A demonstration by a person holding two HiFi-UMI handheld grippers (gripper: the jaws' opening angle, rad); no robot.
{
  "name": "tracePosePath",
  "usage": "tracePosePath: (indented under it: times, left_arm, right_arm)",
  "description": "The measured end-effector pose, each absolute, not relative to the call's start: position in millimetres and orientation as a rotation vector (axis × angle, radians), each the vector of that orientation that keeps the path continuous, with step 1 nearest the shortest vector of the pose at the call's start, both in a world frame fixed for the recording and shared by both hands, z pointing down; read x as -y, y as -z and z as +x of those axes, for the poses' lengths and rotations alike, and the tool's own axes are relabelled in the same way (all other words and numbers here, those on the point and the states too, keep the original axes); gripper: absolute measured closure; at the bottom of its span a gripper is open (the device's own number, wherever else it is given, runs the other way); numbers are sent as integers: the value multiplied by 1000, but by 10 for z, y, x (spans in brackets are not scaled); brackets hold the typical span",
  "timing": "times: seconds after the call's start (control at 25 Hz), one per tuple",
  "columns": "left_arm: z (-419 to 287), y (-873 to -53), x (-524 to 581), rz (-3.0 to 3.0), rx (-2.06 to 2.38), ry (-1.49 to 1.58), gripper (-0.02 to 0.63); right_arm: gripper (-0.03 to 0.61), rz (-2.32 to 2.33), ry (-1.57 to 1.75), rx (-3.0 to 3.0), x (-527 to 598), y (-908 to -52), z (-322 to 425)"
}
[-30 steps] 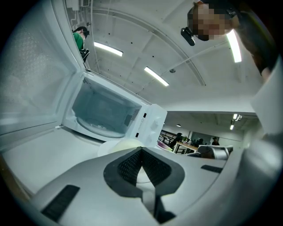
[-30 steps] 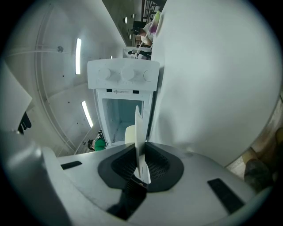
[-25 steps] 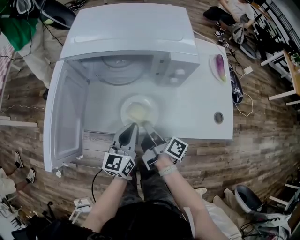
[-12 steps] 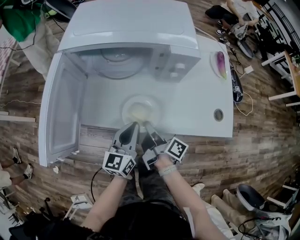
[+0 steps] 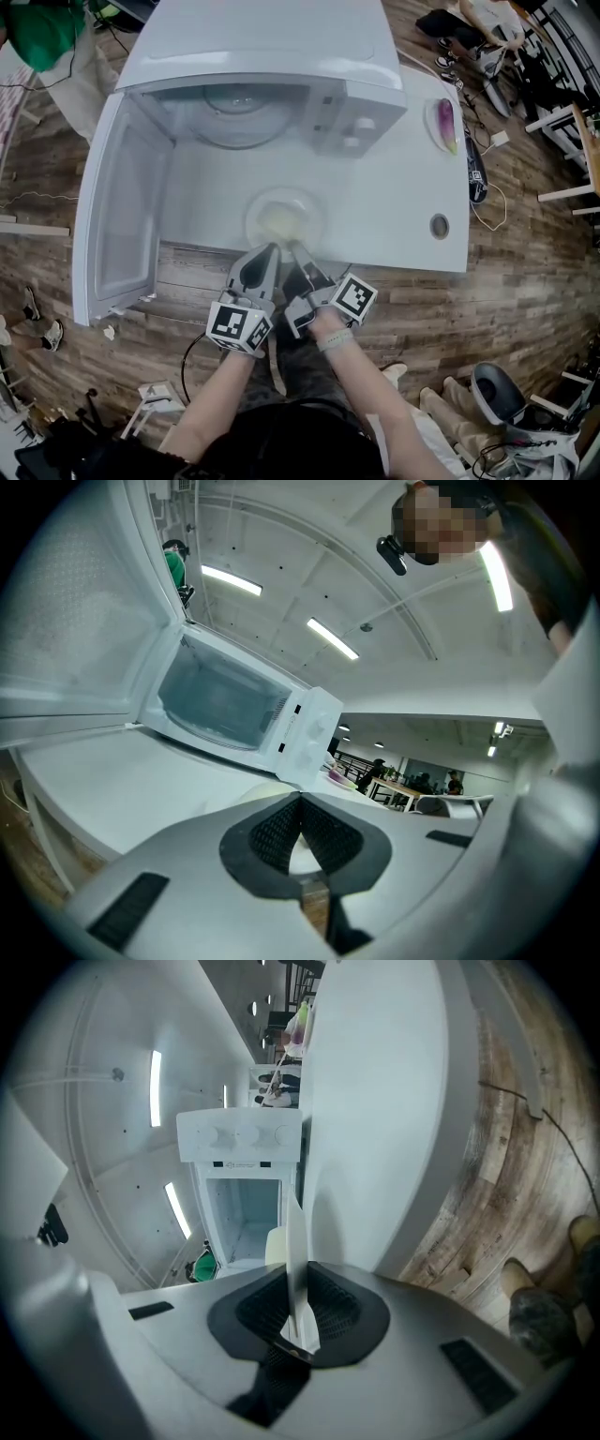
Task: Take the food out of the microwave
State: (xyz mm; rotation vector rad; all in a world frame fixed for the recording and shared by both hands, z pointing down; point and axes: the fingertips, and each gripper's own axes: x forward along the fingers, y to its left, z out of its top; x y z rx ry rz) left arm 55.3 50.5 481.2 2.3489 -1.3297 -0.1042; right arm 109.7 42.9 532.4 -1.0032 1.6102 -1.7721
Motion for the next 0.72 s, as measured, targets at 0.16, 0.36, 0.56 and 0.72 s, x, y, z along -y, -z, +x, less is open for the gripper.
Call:
tracePosePath:
  times: [0.16, 0.36, 0.56, 0.72]
  left_arm:
    - [546, -4827, -526, 2343, 1330, 108, 604]
    - [539, -4839, -550, 2339, 1335, 110, 604]
    - [525, -4843, -558, 2335, 1339, 112, 604]
    - [493, -4846, -564, 2333, 1347, 113, 604]
  right_arm:
    - [528, -1017, 1771, -1583, -459, -5336, 1111]
    - [526, -1050, 1772, -1575, -499, -5371, 1122]
    - [525, -1082, 1779, -1553, -514, -5399, 1131]
    - [523, -1108, 1785, -1533, -527, -5420, 1134]
